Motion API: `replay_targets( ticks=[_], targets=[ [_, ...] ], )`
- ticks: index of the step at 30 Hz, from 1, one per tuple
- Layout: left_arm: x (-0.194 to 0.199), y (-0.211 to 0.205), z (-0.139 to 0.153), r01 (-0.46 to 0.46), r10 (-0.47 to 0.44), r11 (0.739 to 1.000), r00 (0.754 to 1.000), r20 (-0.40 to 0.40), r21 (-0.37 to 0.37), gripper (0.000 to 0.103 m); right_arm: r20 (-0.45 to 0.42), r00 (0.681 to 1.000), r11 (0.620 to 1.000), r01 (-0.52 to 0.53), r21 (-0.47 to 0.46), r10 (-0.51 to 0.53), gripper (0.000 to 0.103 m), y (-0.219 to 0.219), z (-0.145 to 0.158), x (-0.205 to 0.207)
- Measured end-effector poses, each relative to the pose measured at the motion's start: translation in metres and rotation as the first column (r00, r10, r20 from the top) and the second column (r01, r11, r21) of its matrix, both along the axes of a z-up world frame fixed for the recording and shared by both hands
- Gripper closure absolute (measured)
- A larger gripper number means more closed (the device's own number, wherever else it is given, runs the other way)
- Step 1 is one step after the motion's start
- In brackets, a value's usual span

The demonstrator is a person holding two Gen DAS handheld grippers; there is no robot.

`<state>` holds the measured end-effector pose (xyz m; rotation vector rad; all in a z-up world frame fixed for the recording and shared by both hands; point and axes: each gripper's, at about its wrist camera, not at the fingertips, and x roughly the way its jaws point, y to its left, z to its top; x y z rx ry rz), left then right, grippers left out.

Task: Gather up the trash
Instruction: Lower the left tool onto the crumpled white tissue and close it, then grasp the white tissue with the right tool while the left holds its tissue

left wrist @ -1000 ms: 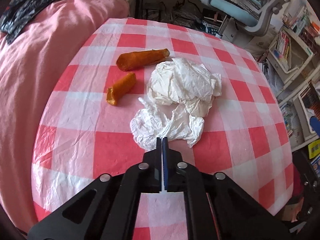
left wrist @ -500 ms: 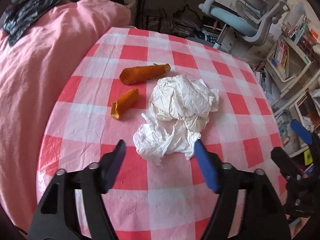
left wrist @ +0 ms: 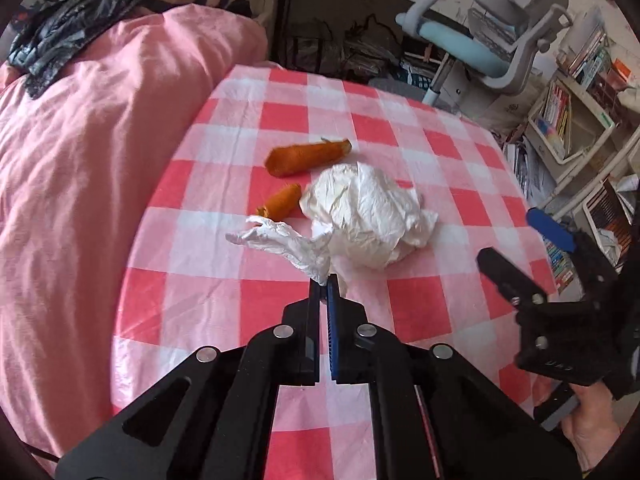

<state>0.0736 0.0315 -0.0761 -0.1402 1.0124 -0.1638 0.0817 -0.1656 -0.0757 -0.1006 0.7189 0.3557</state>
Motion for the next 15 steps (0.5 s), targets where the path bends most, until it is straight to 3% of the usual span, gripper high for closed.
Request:
replay_targets(
  ticks=[6, 10, 12, 14, 15],
  targets=[
    [-0.001, 0.024, 0.023, -0.053, 0.055, 0.998, 0.998, 0.044, -0.037, 0.099, -0.012, 0.994, 0.993, -0.112, 0.048, 0.113, 0.010, 0.041, -0.003, 0.014],
    [0.000, 0.030, 0.031, -0.072, 0.076, 0.996, 0.994, 0.073, -0.059, 0.099, -0.079, 0.988, 0.990, -0.132, 0.044, 0.135, 0.036, 0.062, -0.018, 0.033],
    [0.001, 0.033, 0.036, -0.080, 0.086, 0.995, 0.993, 0.087, -0.065, 0.099, -0.125, 0.983, 0.991, -0.126, 0.051, 0.131, 0.054, 0.065, -0.028, 0.042],
    [0.002, 0.035, 0.038, -0.085, 0.091, 0.994, 0.991, 0.094, -0.065, 0.099, -0.169, 0.978, 0.989, -0.110, 0.100, 0.126, 0.082, 0.059, -0.033, 0.049],
    [0.002, 0.036, 0.039, -0.087, 0.093, 0.994, 0.991, 0.097, -0.063, 0.099, -0.181, 0.975, 0.986, -0.102, 0.135, 0.125, 0.087, 0.054, -0.032, 0.050]
  ],
)
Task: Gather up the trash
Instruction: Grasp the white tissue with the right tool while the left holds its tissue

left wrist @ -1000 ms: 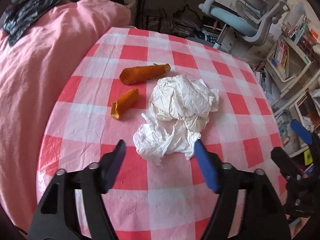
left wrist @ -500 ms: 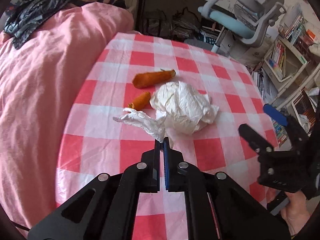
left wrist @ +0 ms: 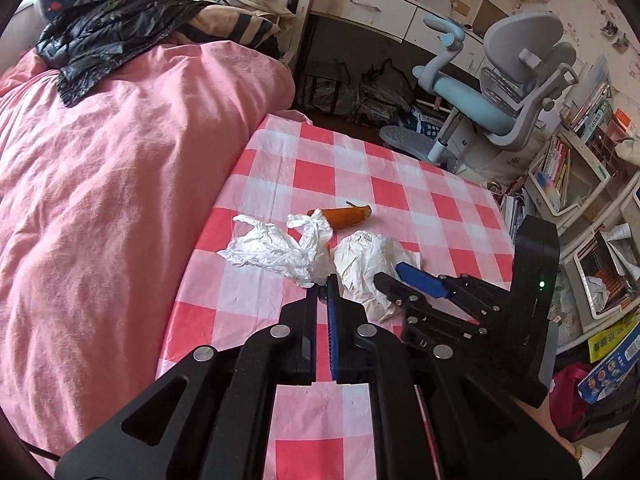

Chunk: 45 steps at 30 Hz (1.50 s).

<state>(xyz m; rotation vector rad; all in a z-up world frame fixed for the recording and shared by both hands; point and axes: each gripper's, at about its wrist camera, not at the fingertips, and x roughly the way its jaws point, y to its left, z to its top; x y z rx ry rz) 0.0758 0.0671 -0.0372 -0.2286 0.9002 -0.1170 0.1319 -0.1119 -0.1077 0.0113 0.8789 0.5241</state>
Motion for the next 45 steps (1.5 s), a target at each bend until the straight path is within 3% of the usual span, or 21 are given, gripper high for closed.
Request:
replay_targets(
  ticks=[2, 7, 17, 18, 20, 21, 22, 26, 29, 35, 36, 38, 39, 43, 45],
  targets=[
    [0.001, 0.002, 0.002, -0.004, 0.004, 1.000, 1.000, 0.005, 0.000, 0.099, -0.001, 1.000, 0.998, 0.014, 0.060, -0.014, 0.098, -0.012, 0.008, -0.002],
    [-0.001, 0.004, 0.006, -0.008, 0.008, 1.000, 1.000, 0.017, -0.012, 0.099, 0.018, 0.999, 0.993, 0.042, 0.111, -0.044, 0.100, -0.027, 0.020, -0.007],
    [-0.002, 0.015, 0.007, -0.047, 0.048, 0.998, 0.999, 0.021, -0.040, 0.099, 0.085, 0.996, 1.000, -0.031, 0.003, 0.030, 0.100, -0.005, 0.026, -0.014],
    [-0.002, 0.016, 0.007, -0.048, 0.049, 0.998, 0.999, 0.021, -0.043, 0.099, 0.075, 0.997, 0.999, -0.033, -0.013, 0.034, 0.092, -0.004, 0.021, -0.013],
    [-0.002, 0.015, 0.007, -0.048, 0.049, 0.998, 0.999, 0.023, -0.040, 0.099, 0.067, 0.997, 0.998, -0.040, -0.055, 0.044, 0.047, 0.000, 0.011, -0.013],
    [-0.002, 0.014, 0.007, -0.046, 0.047, 0.998, 0.999, 0.023, -0.037, 0.099, 0.078, 0.996, 0.995, -0.045, -0.087, 0.052, 0.046, 0.003, 0.007, -0.014],
    [-0.001, 0.013, 0.007, -0.043, 0.044, 0.999, 0.999, 0.022, -0.034, 0.099, 0.073, 0.995, 0.992, -0.056, -0.109, 0.065, 0.047, 0.007, 0.004, -0.013],
    [0.000, 0.011, 0.007, -0.038, 0.038, 0.999, 0.999, 0.021, -0.027, 0.099, 0.055, 0.996, 0.993, -0.063, -0.096, 0.068, 0.089, 0.004, 0.003, -0.012],
    [0.000, 0.010, 0.007, -0.041, 0.042, 0.999, 0.999, 0.023, -0.027, 0.099, 0.085, 0.996, 0.999, -0.033, -0.037, 0.036, 0.100, -0.012, 0.019, -0.014],
    [-0.001, 0.013, 0.008, -0.047, 0.048, 0.998, 0.998, 0.028, -0.030, 0.099, 0.094, 0.995, 0.998, 0.033, 0.050, -0.038, 0.098, -0.036, 0.033, -0.012],
    [-0.001, 0.012, 0.008, -0.046, 0.047, 0.998, 0.999, 0.026, -0.030, 0.099, 0.084, 0.996, 0.998, 0.032, 0.045, -0.036, 0.094, -0.033, 0.028, -0.010],
    [-0.002, 0.009, 0.007, -0.038, 0.039, 0.999, 0.999, 0.023, -0.026, 0.099, 0.061, 0.998, 1.000, -0.002, 0.013, 0.001, 0.065, -0.018, 0.015, -0.008],
    [-0.002, 0.008, 0.006, -0.034, 0.034, 0.999, 0.999, 0.022, -0.022, 0.099, 0.062, 0.998, 0.999, -0.032, -0.023, 0.033, 0.062, -0.005, 0.008, -0.009],
    [-0.001, 0.005, 0.005, -0.028, 0.028, 1.000, 0.999, 0.019, -0.014, 0.099, 0.066, 0.995, 0.993, -0.061, -0.097, 0.068, 0.062, 0.021, -0.006, -0.004],
    [-0.001, 0.005, 0.005, -0.024, 0.024, 1.000, 1.000, 0.020, -0.007, 0.099, 0.039, 0.998, 0.996, -0.045, -0.073, 0.048, 0.074, 0.019, -0.007, 0.003]
  ],
)
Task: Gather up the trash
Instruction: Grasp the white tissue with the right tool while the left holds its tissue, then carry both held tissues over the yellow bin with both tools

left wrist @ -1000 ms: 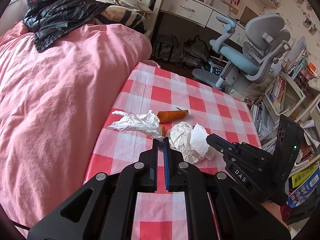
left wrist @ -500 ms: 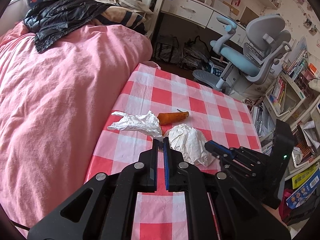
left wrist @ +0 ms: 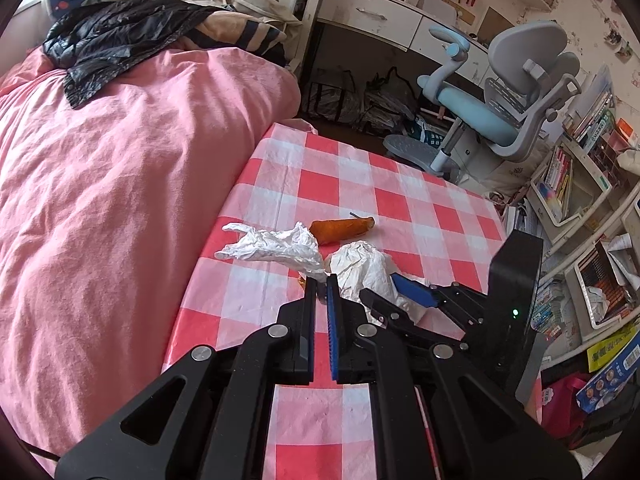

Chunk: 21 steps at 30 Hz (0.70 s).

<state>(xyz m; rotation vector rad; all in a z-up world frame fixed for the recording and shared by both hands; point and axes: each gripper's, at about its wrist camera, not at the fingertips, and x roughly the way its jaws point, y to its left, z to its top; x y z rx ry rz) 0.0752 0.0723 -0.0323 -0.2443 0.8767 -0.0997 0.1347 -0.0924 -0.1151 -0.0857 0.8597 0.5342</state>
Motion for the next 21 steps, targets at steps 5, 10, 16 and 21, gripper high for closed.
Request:
replay_targets(
  ticks=[5, 10, 16, 21],
  targets=[
    [0.001, 0.000, 0.000, 0.000, 0.000, 1.000, 1.000, 0.003, 0.002, 0.099, 0.028, 0.999, 0.993, 0.034, 0.115, -0.037, 0.092, -0.027, 0.030, -0.004],
    [0.000, 0.000, 0.004, 0.006, -0.006, 1.000, 1.000, 0.012, 0.004, 0.099, 0.037, 0.992, 0.960, 0.108, 0.259, -0.121, 0.093, -0.074, 0.058, -0.011],
    [-0.002, 0.006, 0.006, 0.004, -0.004, 0.999, 1.000, 0.015, -0.034, 0.099, -0.030, 0.986, 0.916, 0.162, 0.368, -0.162, 0.093, -0.111, 0.063, -0.017],
    [-0.003, 0.007, 0.006, 0.008, -0.007, 0.998, 1.000, 0.015, -0.068, 0.099, -0.092, 0.982, 0.859, 0.191, 0.474, -0.167, 0.093, -0.132, 0.064, -0.024]
  ],
)
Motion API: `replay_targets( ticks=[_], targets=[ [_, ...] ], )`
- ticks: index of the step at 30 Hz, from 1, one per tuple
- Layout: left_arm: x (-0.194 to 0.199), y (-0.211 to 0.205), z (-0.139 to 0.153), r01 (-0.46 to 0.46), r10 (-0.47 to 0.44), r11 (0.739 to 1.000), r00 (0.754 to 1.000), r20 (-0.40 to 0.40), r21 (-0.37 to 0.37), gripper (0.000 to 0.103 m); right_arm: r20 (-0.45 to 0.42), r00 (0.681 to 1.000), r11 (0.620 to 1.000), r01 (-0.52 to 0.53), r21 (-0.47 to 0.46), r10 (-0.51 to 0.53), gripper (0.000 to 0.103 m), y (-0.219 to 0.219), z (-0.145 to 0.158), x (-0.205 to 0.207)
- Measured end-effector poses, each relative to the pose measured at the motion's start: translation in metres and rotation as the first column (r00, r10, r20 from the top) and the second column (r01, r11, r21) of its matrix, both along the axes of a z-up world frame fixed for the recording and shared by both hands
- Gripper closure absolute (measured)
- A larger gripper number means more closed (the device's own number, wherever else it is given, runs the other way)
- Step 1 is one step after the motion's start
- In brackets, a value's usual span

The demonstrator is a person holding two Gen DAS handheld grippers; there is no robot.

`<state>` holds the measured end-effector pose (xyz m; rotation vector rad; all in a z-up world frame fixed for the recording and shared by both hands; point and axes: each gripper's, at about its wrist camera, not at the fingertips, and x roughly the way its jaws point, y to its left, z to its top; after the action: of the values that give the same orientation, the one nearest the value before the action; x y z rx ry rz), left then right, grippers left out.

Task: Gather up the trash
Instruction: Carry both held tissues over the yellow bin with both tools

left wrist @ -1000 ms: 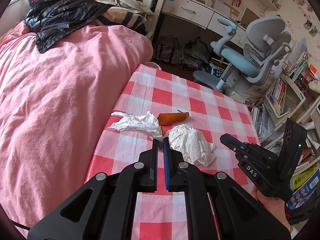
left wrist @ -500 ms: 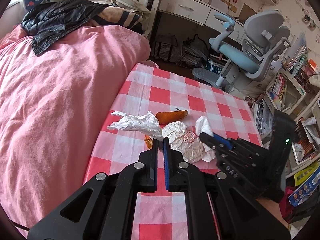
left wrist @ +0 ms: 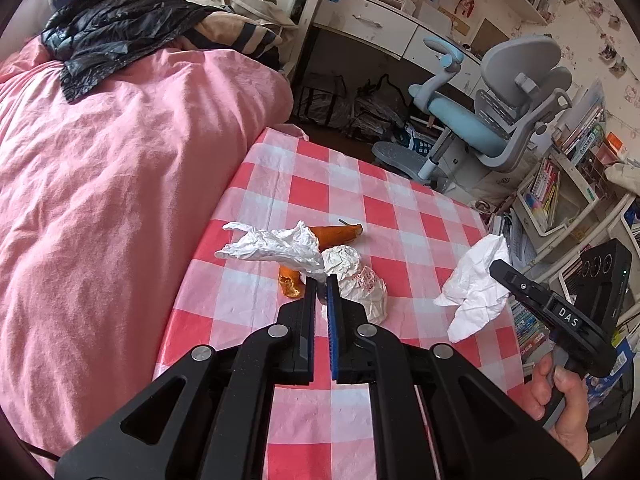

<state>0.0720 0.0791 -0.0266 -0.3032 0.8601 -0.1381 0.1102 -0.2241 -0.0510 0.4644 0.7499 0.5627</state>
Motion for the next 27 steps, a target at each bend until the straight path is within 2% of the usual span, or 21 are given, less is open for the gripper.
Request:
replay_targets(
  ticks=[4, 16, 17, 27],
  targets=[
    [-0.002, 0.000, -0.002, -0.002, 0.002, 1.000, 1.000, -0.009, -0.003, 0.099, -0.011, 1.000, 0.999, 0.006, 0.034, -0.005, 0.093, -0.010, 0.003, -0.009],
    [-0.013, -0.001, 0.001, 0.005, -0.005, 1.000, 1.000, 0.001, 0.009, 0.099, -0.016, 1.000, 0.999, 0.004, 0.045, -0.003, 0.092, -0.021, 0.006, -0.029],
    [-0.014, -0.001, 0.002, 0.004, -0.004, 1.000, 1.000, 0.002, 0.007, 0.099, -0.015, 1.000, 0.999, 0.002, 0.043, -0.001, 0.090, -0.020, 0.007, -0.032],
    [-0.021, 0.002, 0.001, 0.006, -0.006, 1.000, 1.000, 0.000, -0.003, 0.099, -0.026, 1.000, 1.000, -0.002, 0.019, 0.002, 0.090, -0.019, 0.003, -0.047]
  ],
)
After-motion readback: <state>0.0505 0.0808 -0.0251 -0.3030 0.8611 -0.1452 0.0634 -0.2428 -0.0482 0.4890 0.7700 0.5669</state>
